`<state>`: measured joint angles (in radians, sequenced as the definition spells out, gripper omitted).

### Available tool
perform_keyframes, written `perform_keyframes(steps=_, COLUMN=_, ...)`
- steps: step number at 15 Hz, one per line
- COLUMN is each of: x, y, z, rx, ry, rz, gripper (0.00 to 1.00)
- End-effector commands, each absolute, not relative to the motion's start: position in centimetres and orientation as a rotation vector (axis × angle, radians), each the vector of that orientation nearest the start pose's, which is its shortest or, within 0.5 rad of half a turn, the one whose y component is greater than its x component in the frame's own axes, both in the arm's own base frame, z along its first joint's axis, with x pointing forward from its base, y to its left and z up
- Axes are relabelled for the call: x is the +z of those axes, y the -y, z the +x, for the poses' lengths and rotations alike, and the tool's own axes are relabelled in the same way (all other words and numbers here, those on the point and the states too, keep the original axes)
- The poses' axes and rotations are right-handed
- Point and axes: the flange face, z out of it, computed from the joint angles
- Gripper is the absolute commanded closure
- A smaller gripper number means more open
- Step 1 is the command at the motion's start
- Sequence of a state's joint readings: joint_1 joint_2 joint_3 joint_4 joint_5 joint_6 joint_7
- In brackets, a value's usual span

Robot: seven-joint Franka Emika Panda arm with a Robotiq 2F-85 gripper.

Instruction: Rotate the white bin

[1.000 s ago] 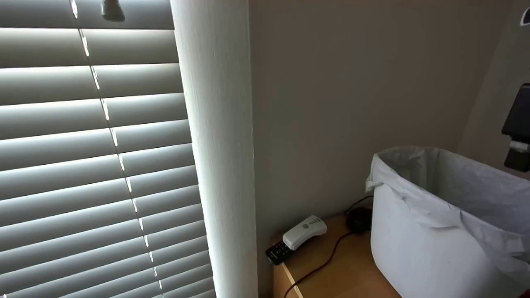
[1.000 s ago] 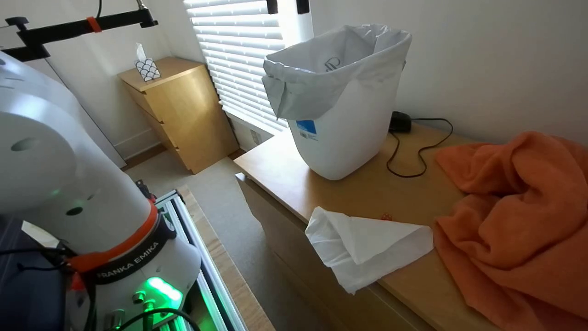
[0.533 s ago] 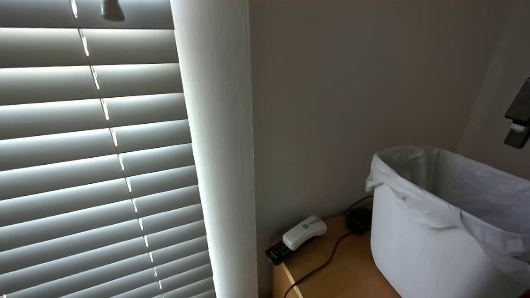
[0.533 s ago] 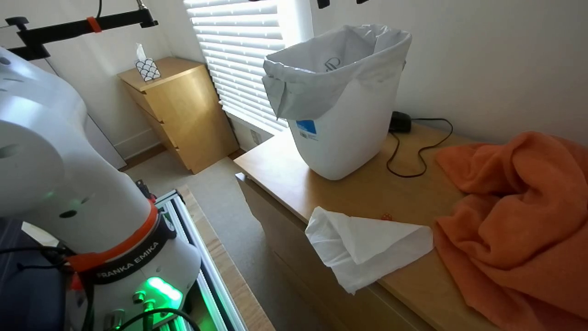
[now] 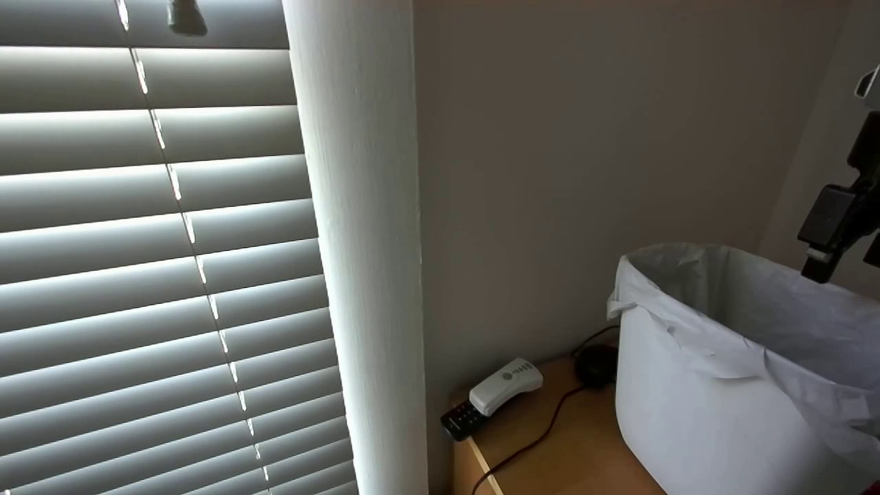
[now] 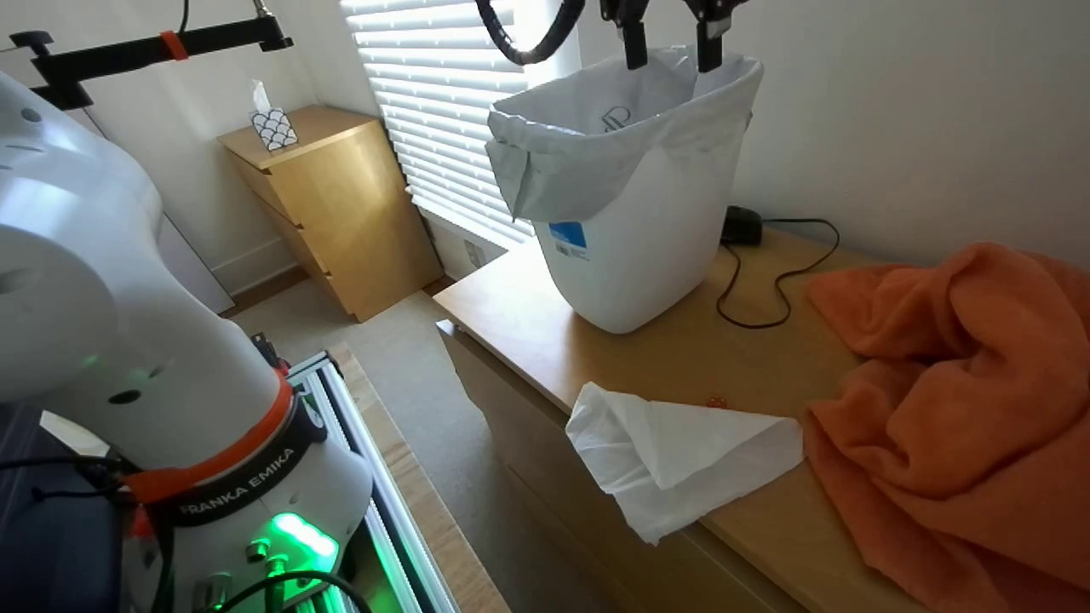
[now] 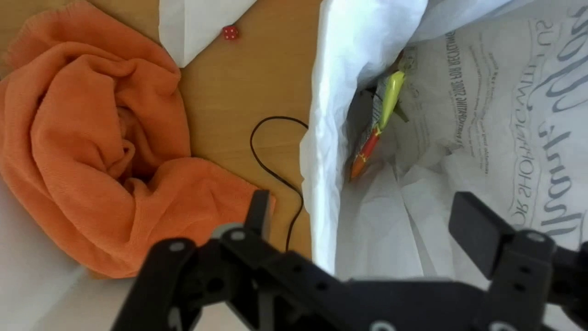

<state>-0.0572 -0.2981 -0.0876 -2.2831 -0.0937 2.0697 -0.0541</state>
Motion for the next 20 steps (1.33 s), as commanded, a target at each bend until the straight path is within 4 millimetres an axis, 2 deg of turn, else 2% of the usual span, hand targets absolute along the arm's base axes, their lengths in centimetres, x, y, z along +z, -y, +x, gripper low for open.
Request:
perform_keyframes(steps=1, x=46.2, y=8.2, z=47.2, rx=-0.084, ry=-0.057, rz=-3.202, gripper=0.0)
perform_keyframes(steps=5, x=44.7, y=8.1, z=48.3, rx=-0.005, ry=-0.146, rz=-3.179, gripper=0.0)
perform_keyframes(steps=6, x=44.4, y=8.0, z=48.5, rx=0.011, ry=-0.192, rz=-3.166, gripper=0.05)
perform_keyframes(steps=10, x=43.4, y=7.3, z=49.6, rx=0.076, ry=-0.449, rz=-3.142, gripper=0.36)
perform_keyframes(steps=11, x=43.3, y=7.3, z=49.7, rx=0.097, ry=-0.534, rz=-3.139, gripper=0.47)
perform_keyframes(steps=16, x=43.2, y=6.5, z=49.3, rx=0.189, ry=-0.892, rz=-3.086, gripper=0.85)
perform_keyframes(steps=18, x=43.4, y=6.1, z=49.1, rx=0.215, ry=-1.0, rz=-3.064, gripper=0.98)
perform_keyframes(steps=20, x=43.6, y=5.4, z=48.9, rx=0.229, ry=-1.135, rz=-3.032, gripper=1.0)
